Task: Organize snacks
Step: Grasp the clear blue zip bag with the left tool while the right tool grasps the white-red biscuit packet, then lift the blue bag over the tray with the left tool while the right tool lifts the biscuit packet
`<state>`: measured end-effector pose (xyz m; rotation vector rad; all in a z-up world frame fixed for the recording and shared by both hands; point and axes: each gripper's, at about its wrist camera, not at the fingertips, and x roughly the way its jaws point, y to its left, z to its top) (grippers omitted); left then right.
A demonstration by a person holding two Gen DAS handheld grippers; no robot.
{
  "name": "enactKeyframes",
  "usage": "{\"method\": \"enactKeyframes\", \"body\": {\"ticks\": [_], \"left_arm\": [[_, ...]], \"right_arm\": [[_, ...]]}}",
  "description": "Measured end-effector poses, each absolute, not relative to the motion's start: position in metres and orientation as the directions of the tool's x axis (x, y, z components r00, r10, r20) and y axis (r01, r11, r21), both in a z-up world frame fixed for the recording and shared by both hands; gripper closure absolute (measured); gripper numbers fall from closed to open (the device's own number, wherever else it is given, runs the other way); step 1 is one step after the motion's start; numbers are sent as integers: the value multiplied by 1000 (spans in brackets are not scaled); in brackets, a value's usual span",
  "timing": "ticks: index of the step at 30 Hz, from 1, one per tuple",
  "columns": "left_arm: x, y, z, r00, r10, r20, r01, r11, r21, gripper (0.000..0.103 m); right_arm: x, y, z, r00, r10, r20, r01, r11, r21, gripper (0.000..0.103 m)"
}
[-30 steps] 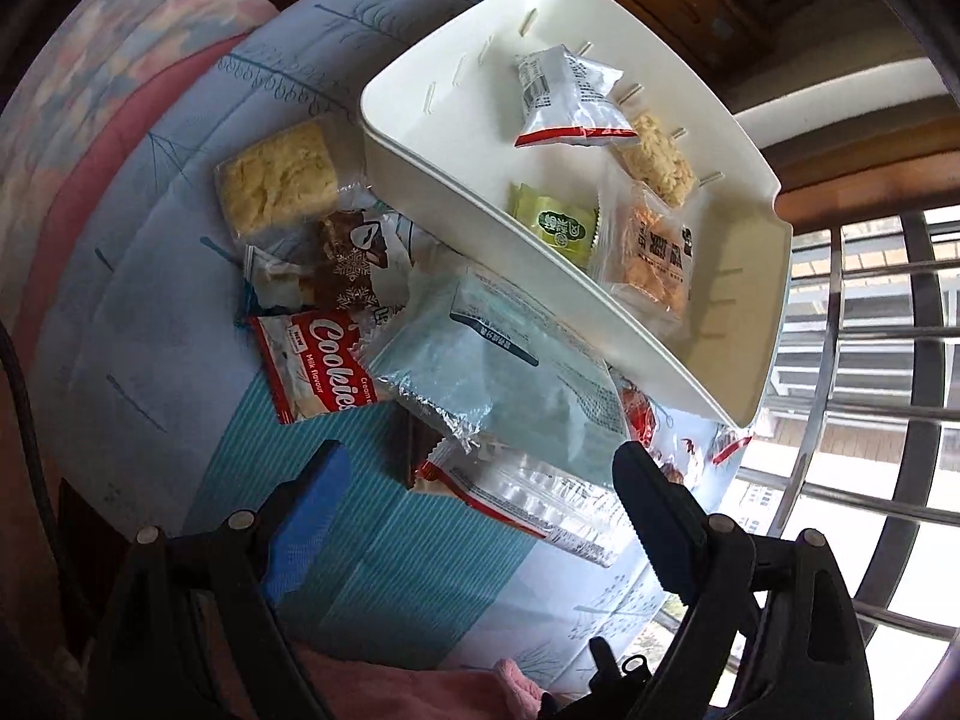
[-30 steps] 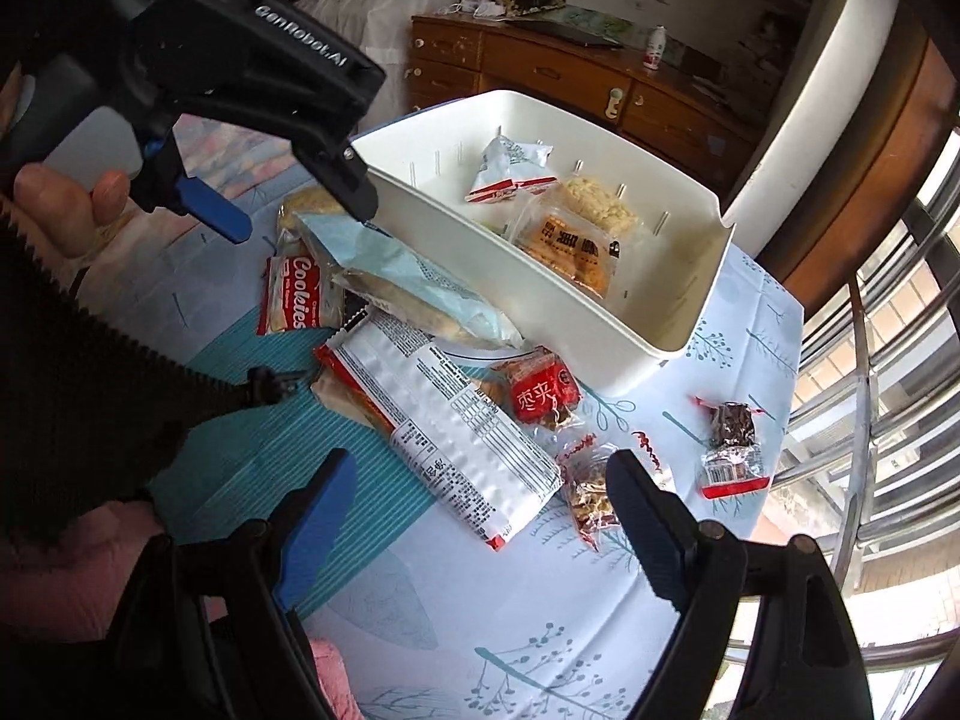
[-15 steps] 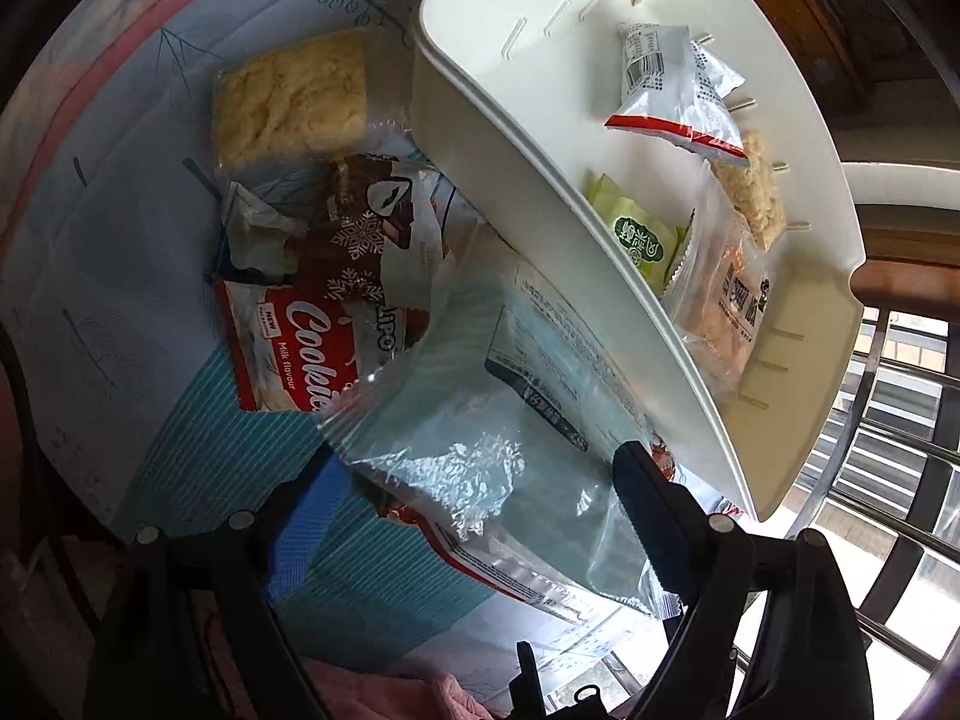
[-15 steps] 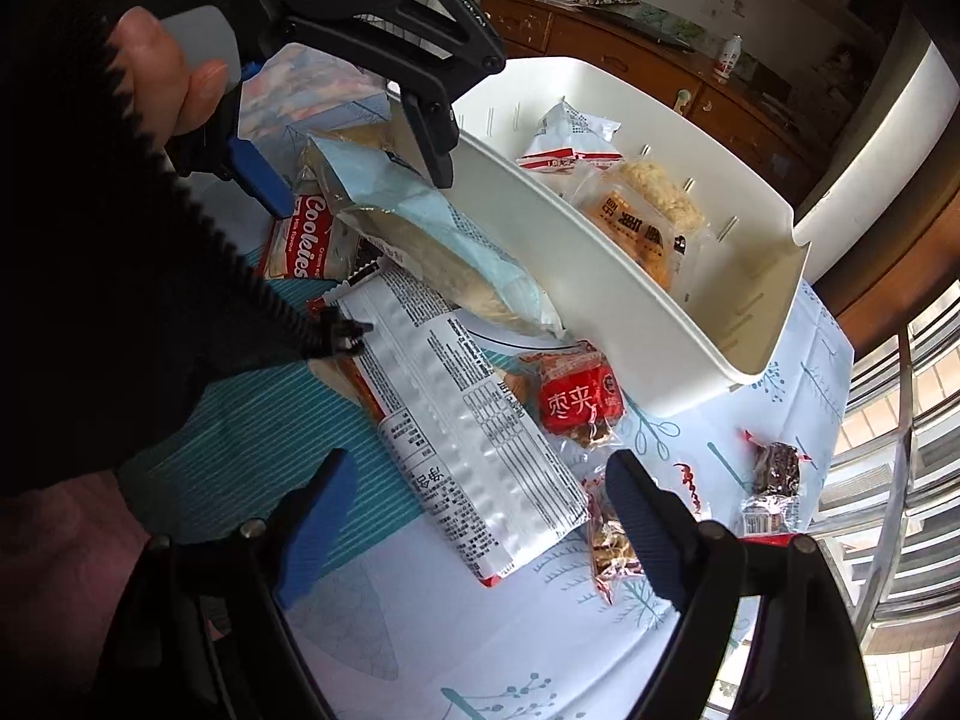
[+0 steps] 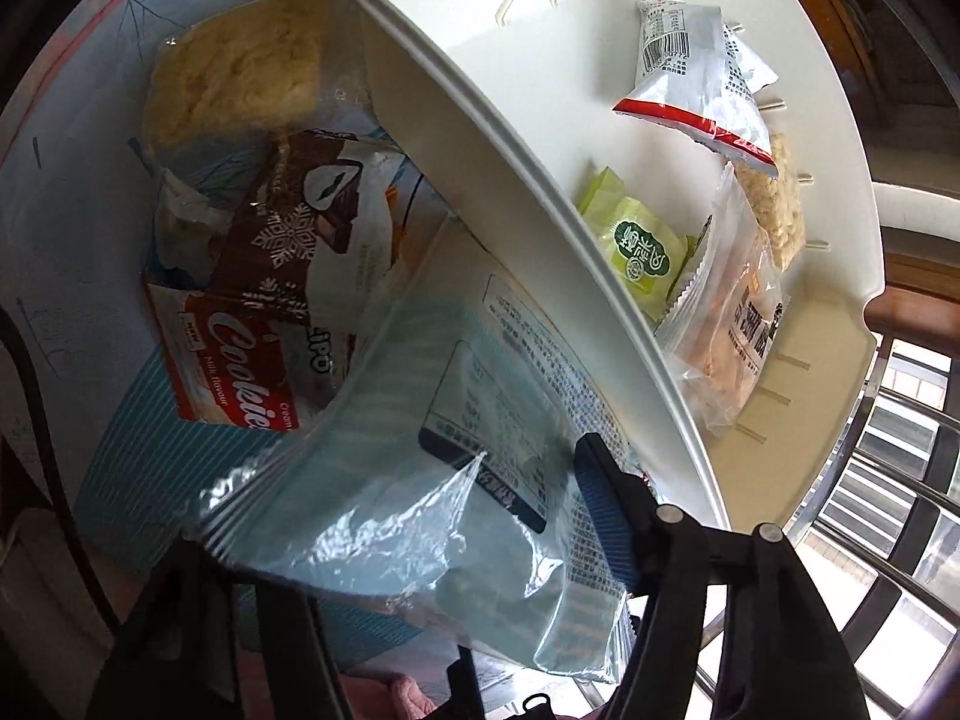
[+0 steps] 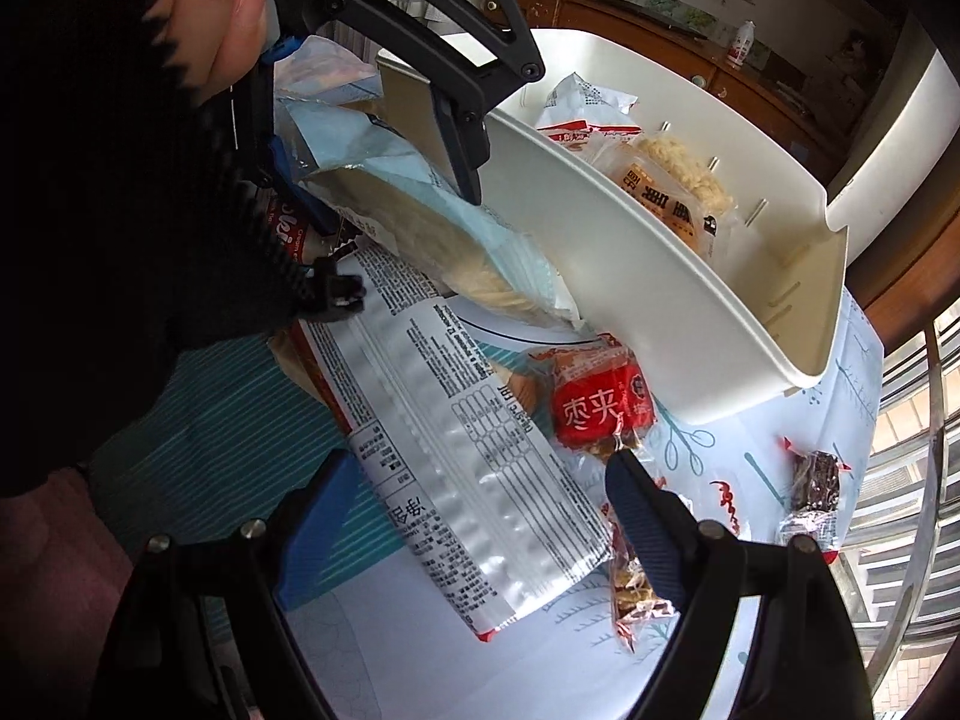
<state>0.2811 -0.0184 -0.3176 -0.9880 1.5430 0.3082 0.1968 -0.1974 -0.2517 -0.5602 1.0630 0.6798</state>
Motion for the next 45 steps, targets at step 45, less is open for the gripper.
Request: {"method": "enactKeyframes", "body": {"ticks": [45], "left_arm": [[208,54,-216,417,-473,-776,-546,553,-630,79]], "right_arm": [[168,-197,-248,276,187,-943,-609,793,-21,41]]}}
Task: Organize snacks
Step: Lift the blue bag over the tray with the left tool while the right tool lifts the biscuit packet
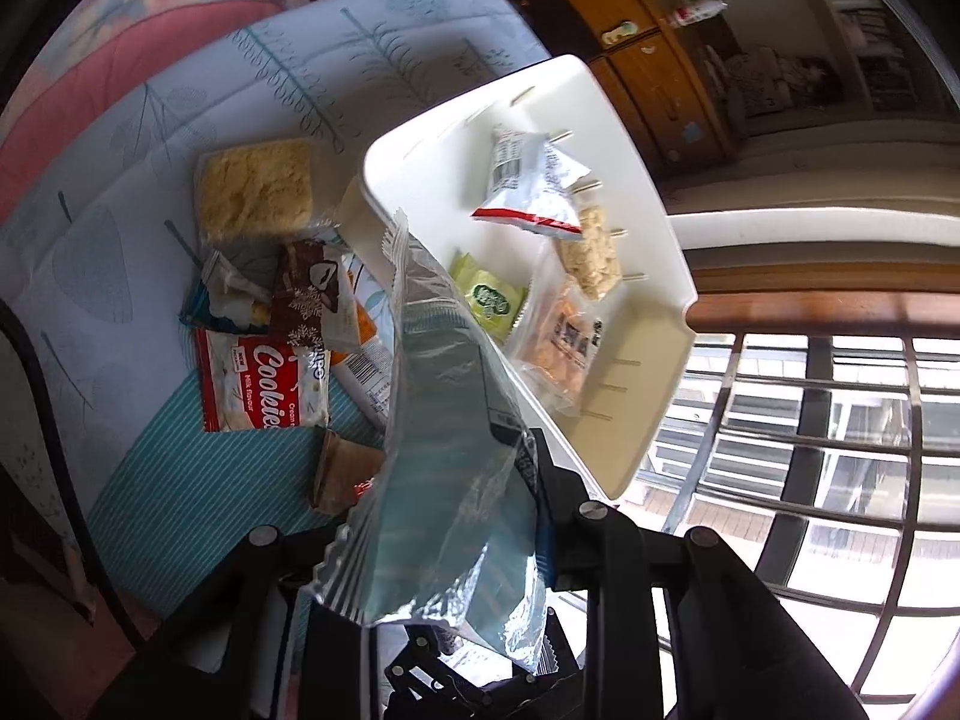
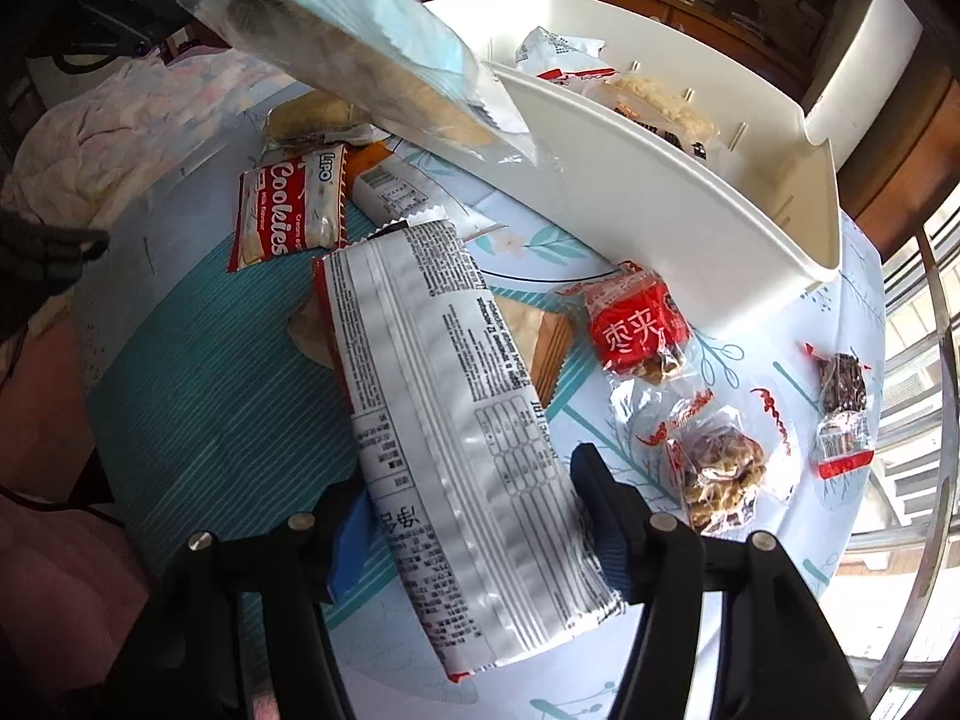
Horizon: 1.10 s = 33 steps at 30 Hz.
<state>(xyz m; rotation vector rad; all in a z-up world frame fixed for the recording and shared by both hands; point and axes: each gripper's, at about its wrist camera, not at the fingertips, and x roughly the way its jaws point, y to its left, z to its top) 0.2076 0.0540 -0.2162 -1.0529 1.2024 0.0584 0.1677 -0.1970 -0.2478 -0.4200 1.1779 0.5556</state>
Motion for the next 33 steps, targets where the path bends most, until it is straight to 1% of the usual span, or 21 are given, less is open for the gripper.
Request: {"method": "enactKeyframes", "body": {"ticks": [11,19,24,26,33], "left_arm": [[209,65,-166,500,-451,-739,-392,643,-658,79],[225,74,-146,523,-479,-705,-313,662,-682,79],[236,75,-127,555,-490,-672,-220,693,-687,80],[242,75,-121,561,-496,-663,-184,707,-683,80],[272,73,-112,559,-512,-652,-97,741,-665,80]], "right_arm": [[157,-208,-203,341,264,-902,-508,860,60,46],[167,-212,-176,379,311,-872,-445,887,123,46],[177,-213,-153,431,338,-837,-402,902,157,50],[184,-213,-146,448,339,-827,-382,909,166,51],[206,-210,-133,495,361,-791,-339,918,206,52]]}}
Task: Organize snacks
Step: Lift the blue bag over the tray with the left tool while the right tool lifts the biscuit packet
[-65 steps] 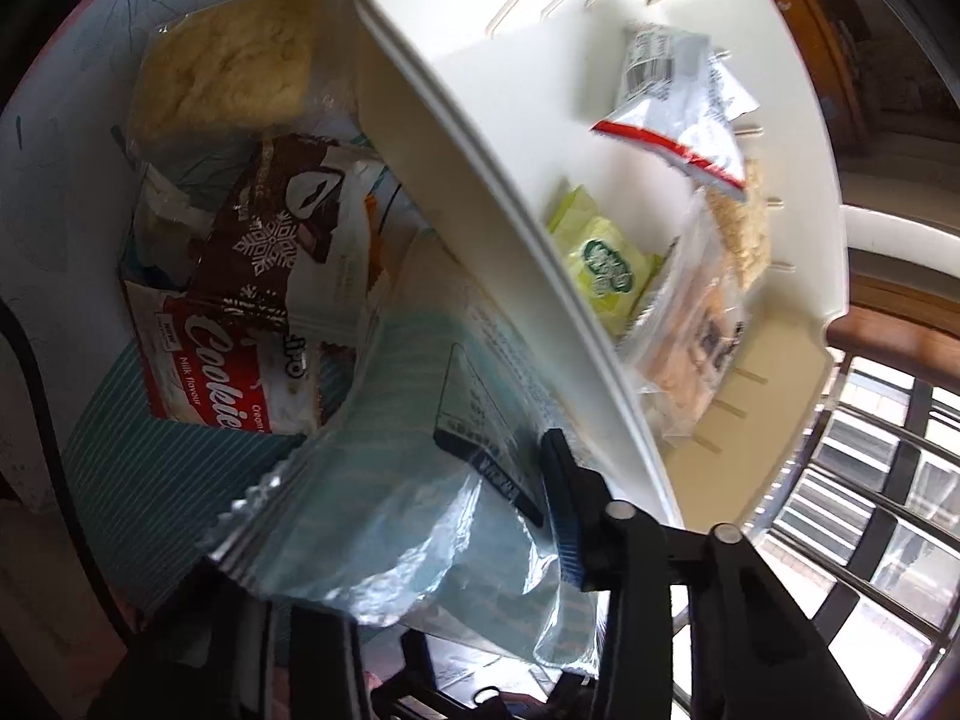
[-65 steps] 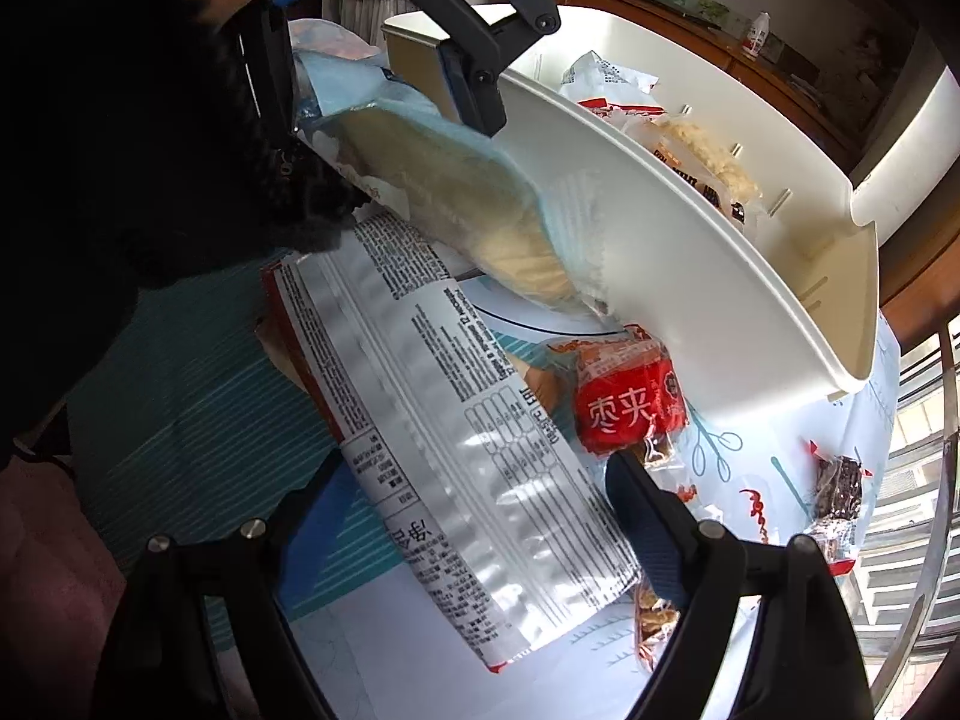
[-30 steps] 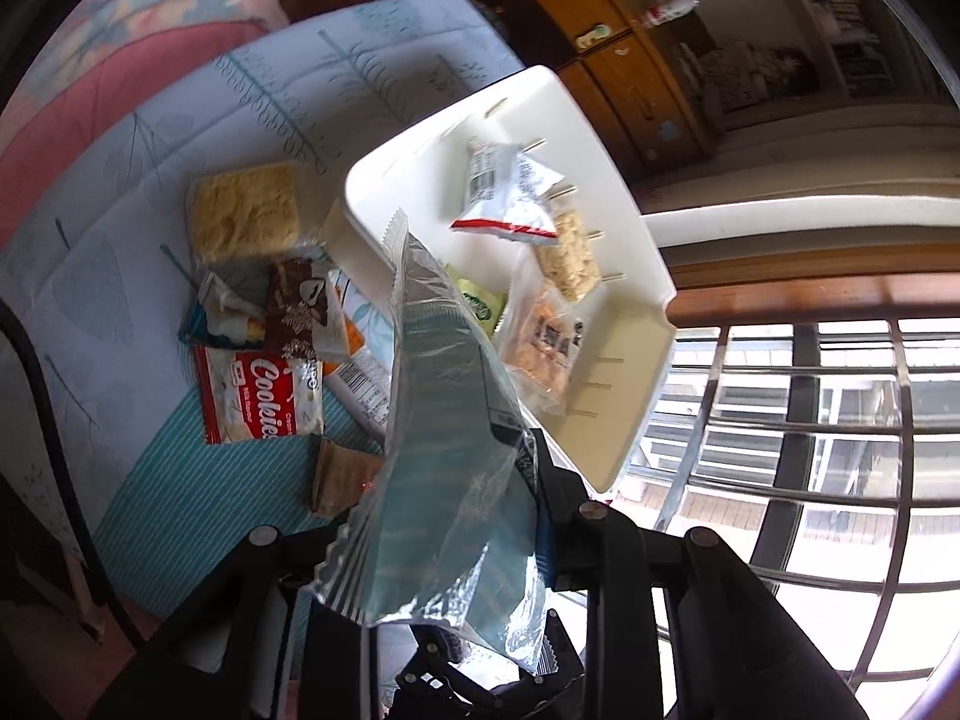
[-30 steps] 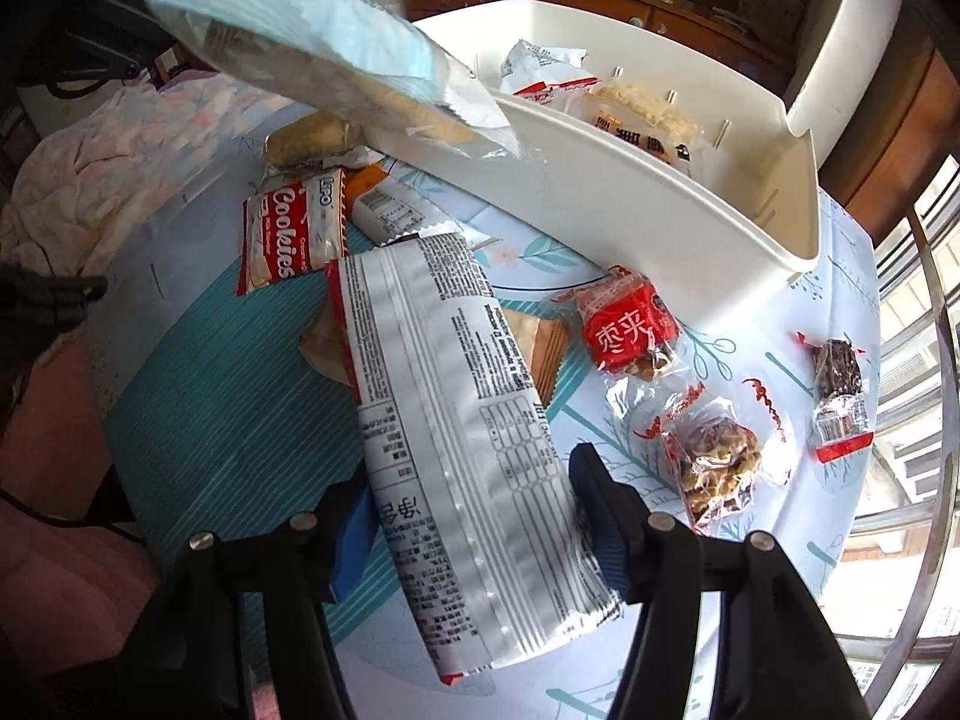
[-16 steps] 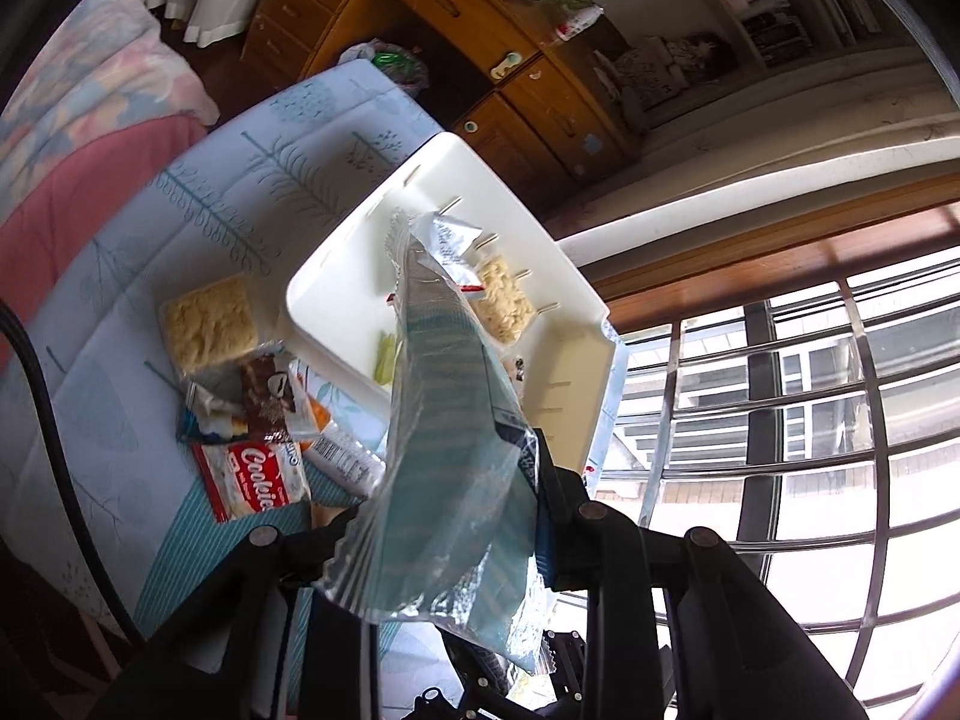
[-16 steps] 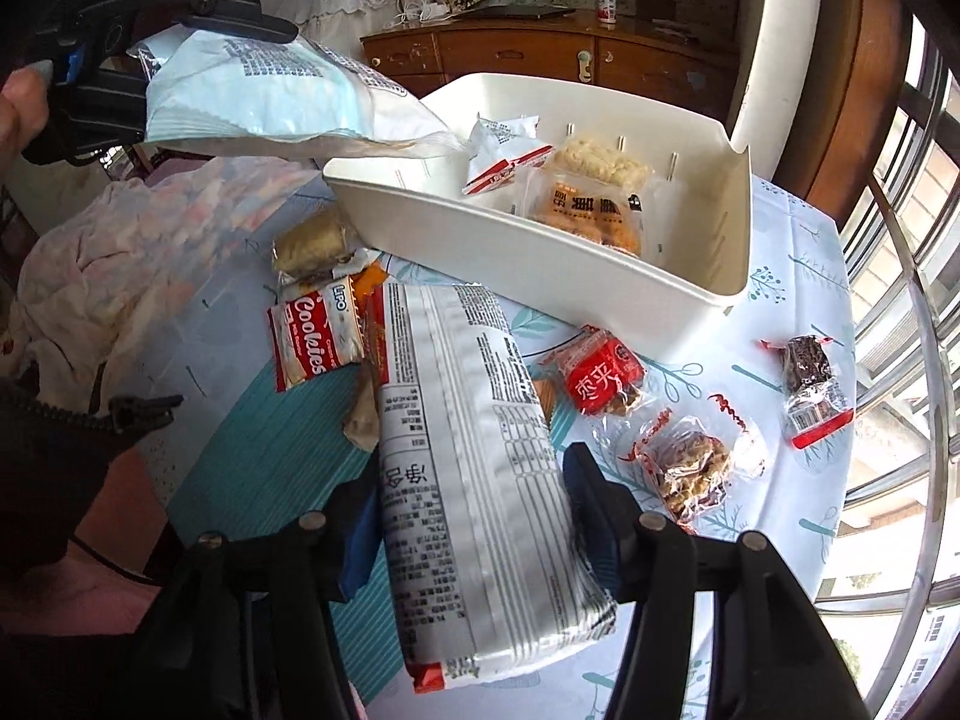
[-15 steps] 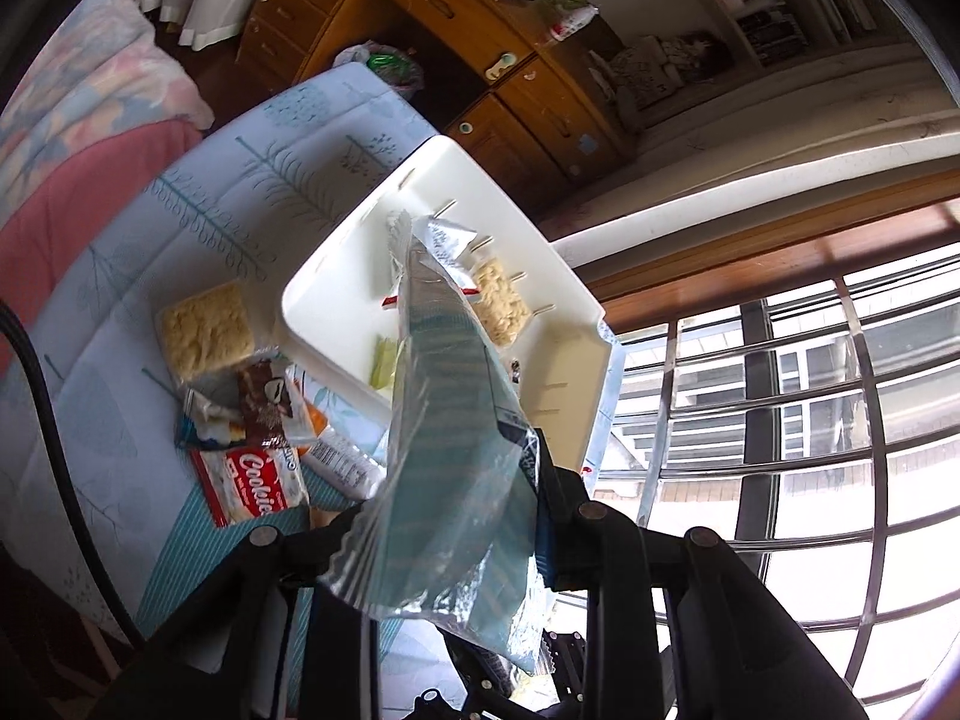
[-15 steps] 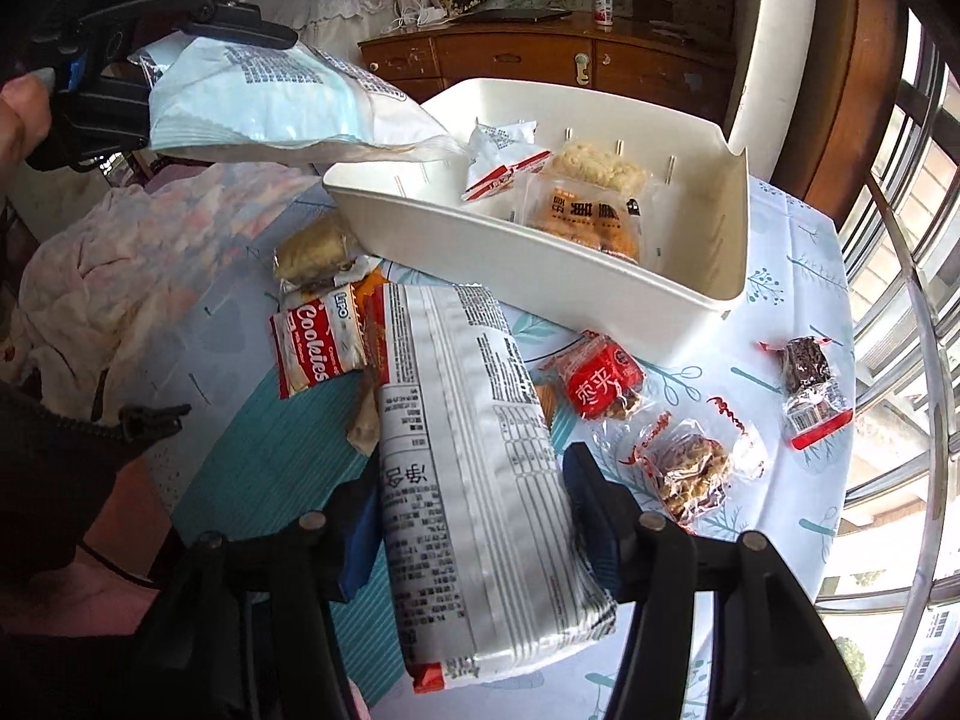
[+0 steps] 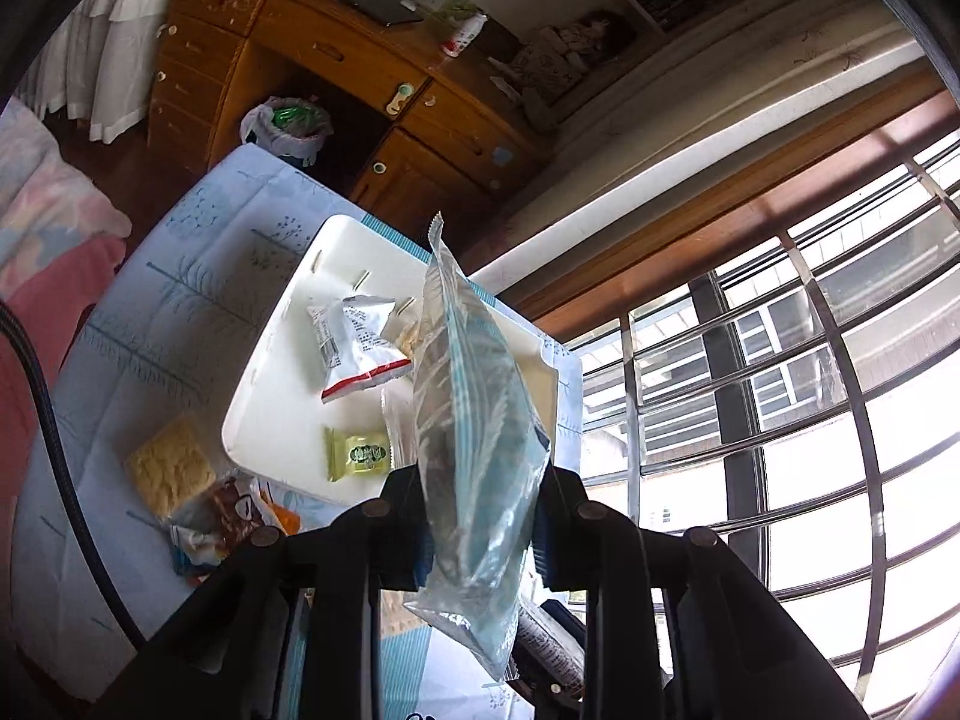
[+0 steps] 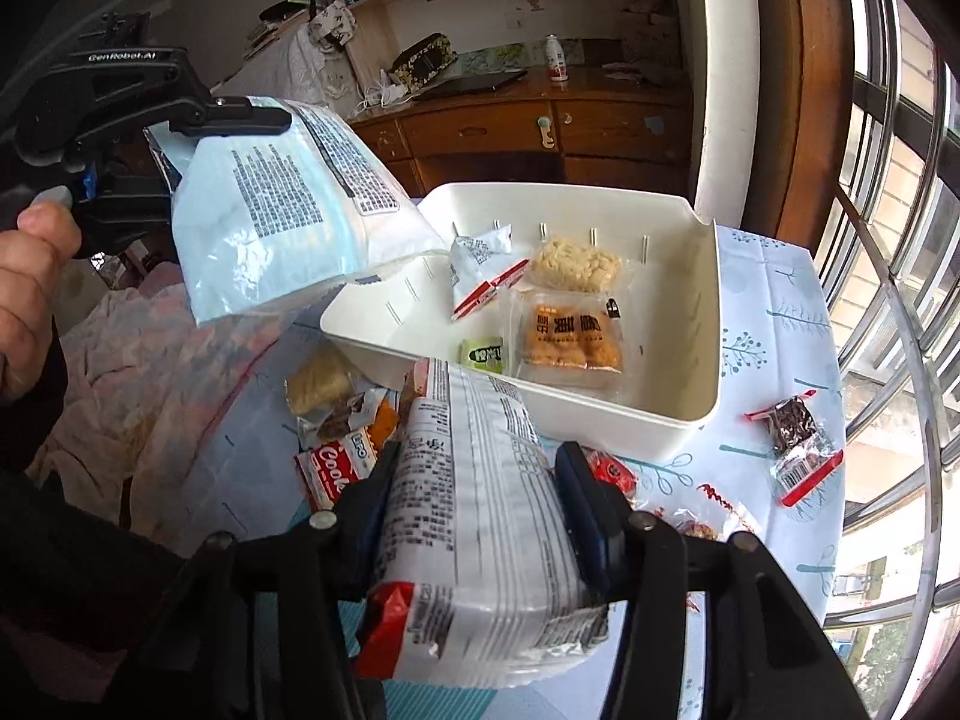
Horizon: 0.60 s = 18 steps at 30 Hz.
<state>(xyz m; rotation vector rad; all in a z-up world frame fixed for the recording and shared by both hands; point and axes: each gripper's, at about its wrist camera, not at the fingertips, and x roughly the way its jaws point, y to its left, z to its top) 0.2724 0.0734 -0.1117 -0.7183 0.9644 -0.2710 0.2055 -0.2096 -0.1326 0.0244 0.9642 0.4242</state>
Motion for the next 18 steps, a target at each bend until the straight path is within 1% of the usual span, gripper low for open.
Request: {"method": "enactKeyframes", "body": {"ticks": [2,4,6,7,8,9,10,13,18], "left_arm": [[281,73,-112,555,-518,-651,-74,749,-659,80],[291,73,-114,549,-522,-652,-57,755,-653,80],[302,72,-119,537,-537,-650,-45,751,-658,80],[306,71,-123,527,-545,-653,-41,751,-659,80],[312,70,-126,516,-549,-657,-36,752,-658,80],[317,69,-129,508,-551,-663,-33,756,-654,80],[322,67,-132,500,-549,-670,-28,763,-646,80],[338,60,-140,478,-525,-704,-16,796,-605,80],[360,46,-154,440,-452,-776,12,867,-499,80]], "right_arm": [[211,-209,-128,511,367,-777,-318,921,225,52],[216,-210,-123,534,376,-758,-301,922,245,54],[222,-211,-118,560,393,-729,-292,918,270,57],[226,-210,-116,576,383,-722,-282,922,264,61],[231,-209,-115,591,365,-719,-273,930,248,78],[236,-208,-115,601,354,-717,-266,934,238,93],[243,-208,-116,607,345,-716,-251,938,238,103],[262,-215,-115,631,353,-691,-199,934,297,103],[282,-218,-117,655,298,-694,-146,951,271,103]]}}
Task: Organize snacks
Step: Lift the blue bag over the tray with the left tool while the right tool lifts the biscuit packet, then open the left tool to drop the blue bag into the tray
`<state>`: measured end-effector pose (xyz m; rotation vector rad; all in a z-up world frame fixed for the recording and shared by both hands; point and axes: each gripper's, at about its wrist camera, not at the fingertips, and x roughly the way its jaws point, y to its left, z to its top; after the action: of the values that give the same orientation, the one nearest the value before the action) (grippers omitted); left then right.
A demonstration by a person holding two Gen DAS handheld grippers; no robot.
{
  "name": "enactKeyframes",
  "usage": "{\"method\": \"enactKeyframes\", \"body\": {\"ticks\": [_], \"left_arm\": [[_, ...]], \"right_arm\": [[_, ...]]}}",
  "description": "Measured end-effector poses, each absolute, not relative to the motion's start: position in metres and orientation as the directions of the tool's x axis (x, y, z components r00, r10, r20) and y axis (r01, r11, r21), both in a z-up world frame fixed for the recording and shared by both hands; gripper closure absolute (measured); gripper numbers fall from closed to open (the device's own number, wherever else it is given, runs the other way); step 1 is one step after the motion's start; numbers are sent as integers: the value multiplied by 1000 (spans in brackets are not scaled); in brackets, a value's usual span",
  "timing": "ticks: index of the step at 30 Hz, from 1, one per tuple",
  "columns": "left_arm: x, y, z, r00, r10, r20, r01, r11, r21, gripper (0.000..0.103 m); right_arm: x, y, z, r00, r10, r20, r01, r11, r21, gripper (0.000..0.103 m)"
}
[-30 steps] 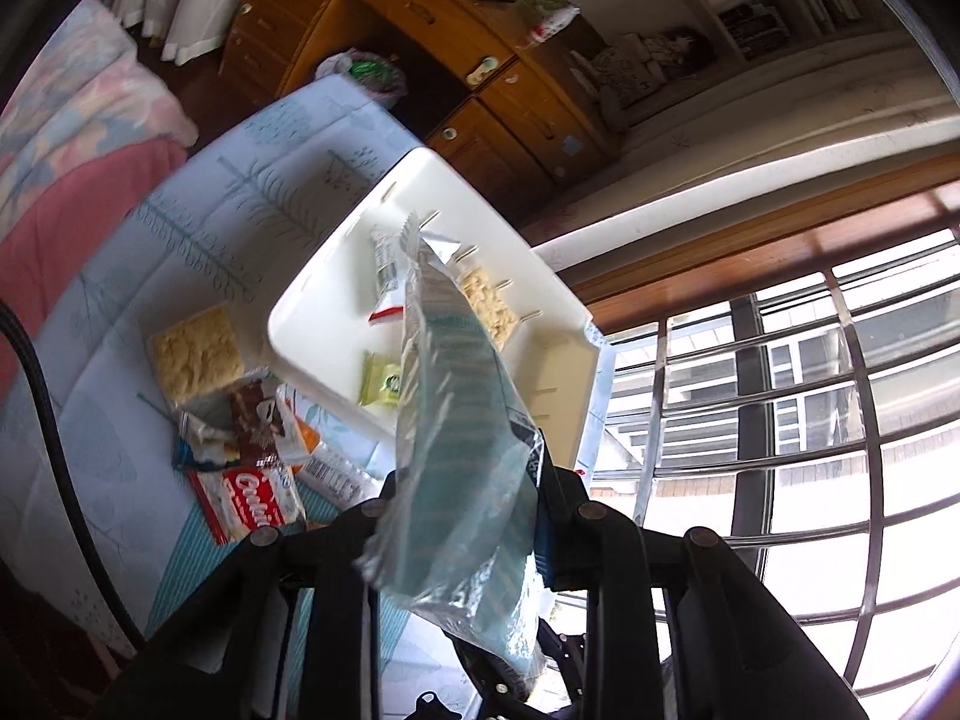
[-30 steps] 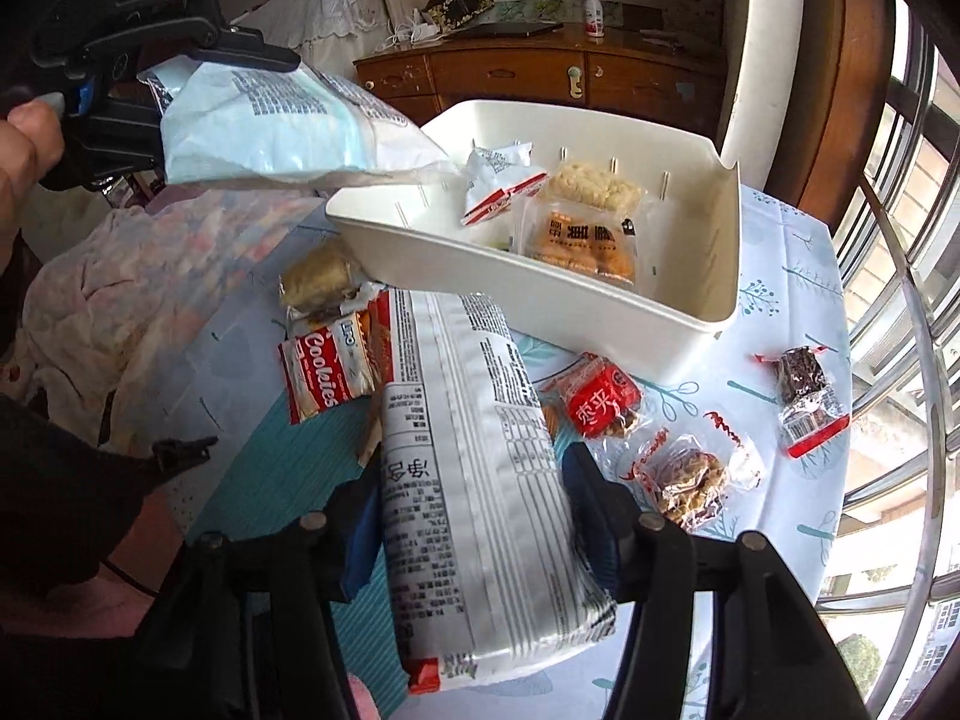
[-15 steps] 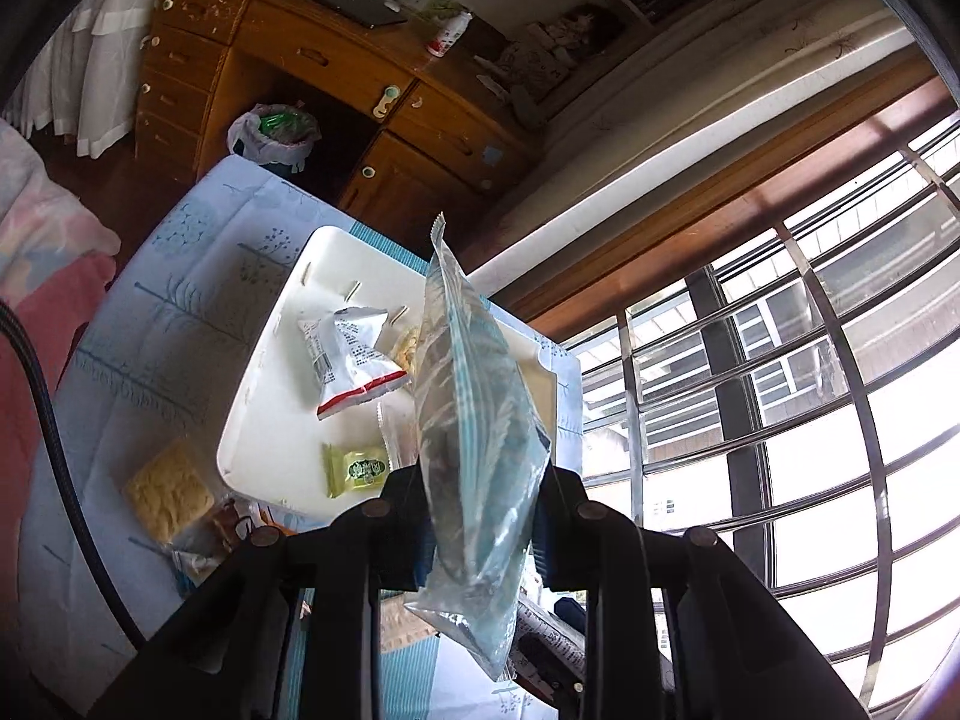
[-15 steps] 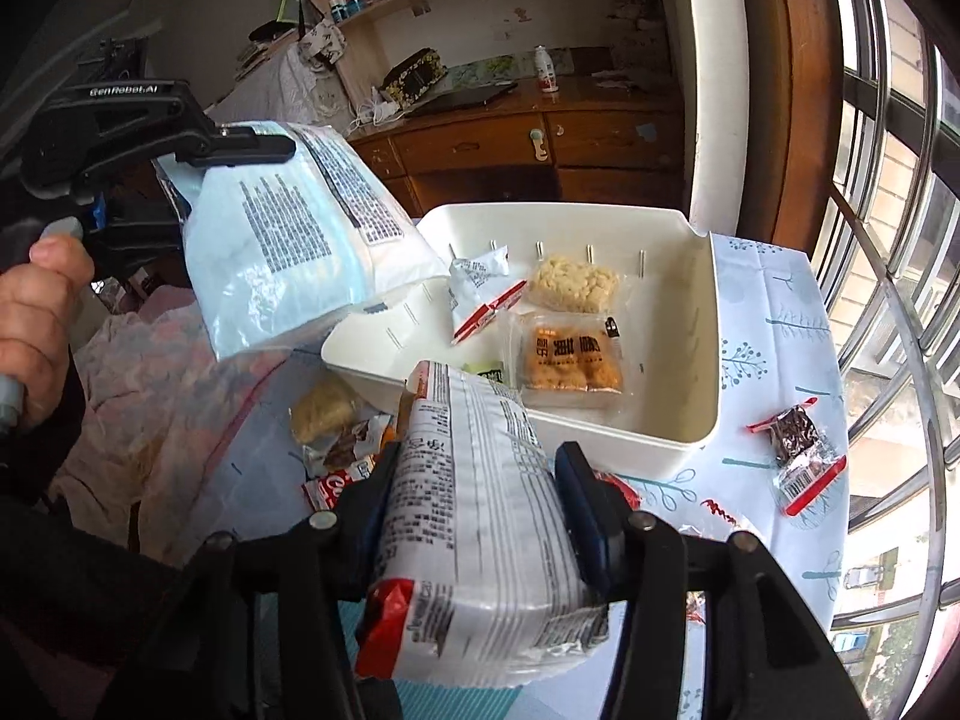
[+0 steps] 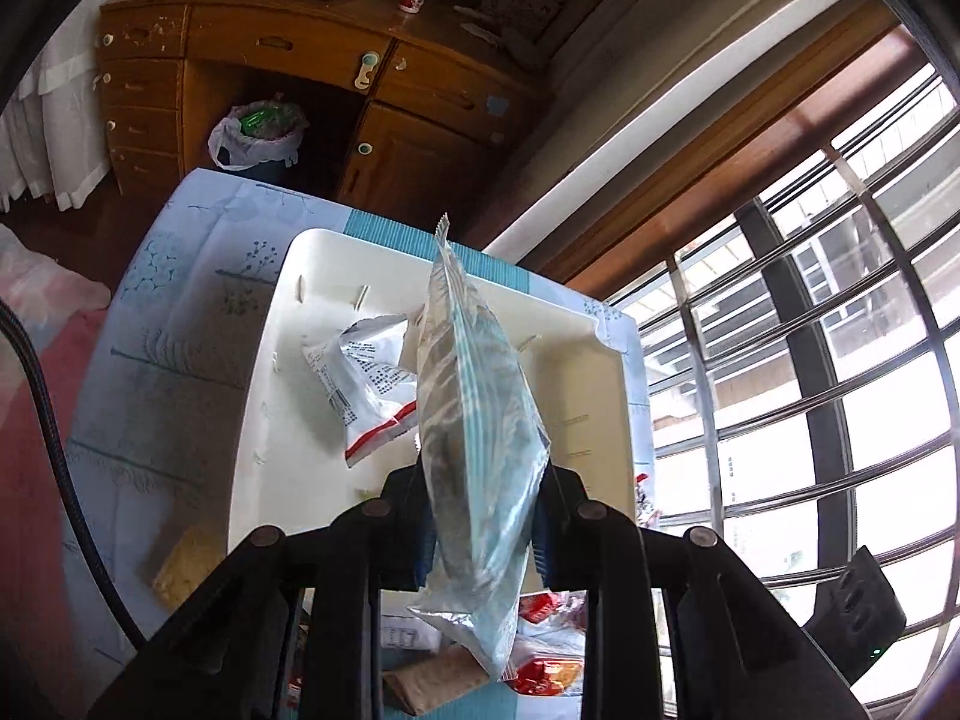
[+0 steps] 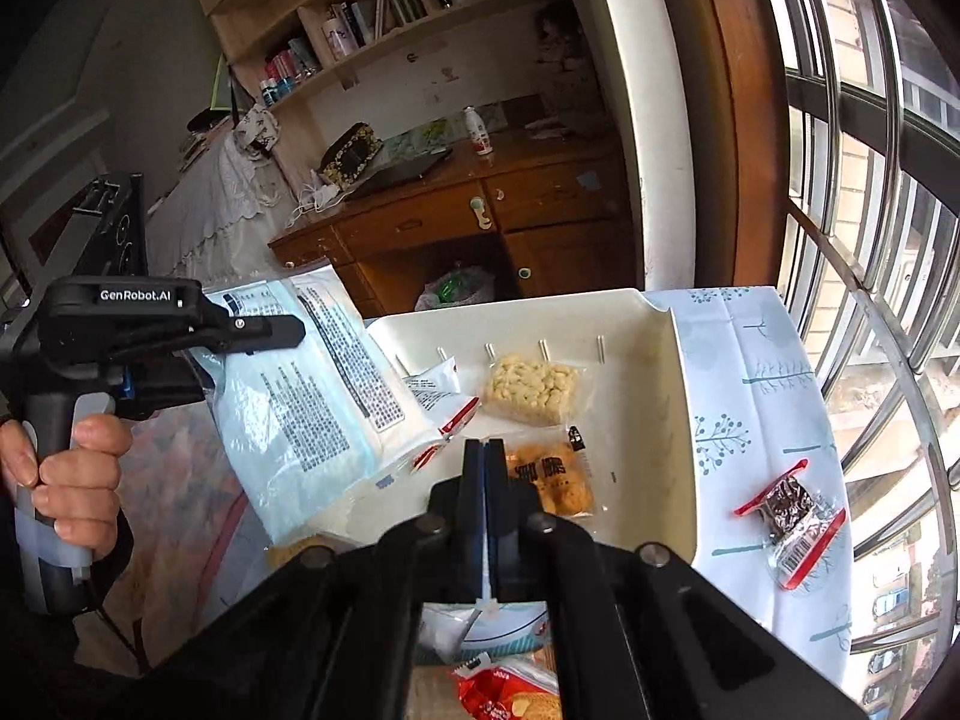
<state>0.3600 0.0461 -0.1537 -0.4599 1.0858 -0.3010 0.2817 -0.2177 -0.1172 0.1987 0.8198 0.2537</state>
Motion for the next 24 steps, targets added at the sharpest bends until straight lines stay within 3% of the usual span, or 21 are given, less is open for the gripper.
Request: {"method": "enactKeyframes", "body": {"ticks": [4,9,24], "left_arm": [[368,35,-158,438,-402,-804,53,905,-423,78],[368,31,-154,454,-390,-801,81,913,-400,61],[321,36,-122,501,-279,-819,21,950,-310,59]], "right_arm": [[286,-222,-124,647,274,-712,-103,956,275,103],[283,-223,-131,637,263,-725,-73,956,283,103],[257,-232,-116,630,244,-737,-63,962,265,103]]}}
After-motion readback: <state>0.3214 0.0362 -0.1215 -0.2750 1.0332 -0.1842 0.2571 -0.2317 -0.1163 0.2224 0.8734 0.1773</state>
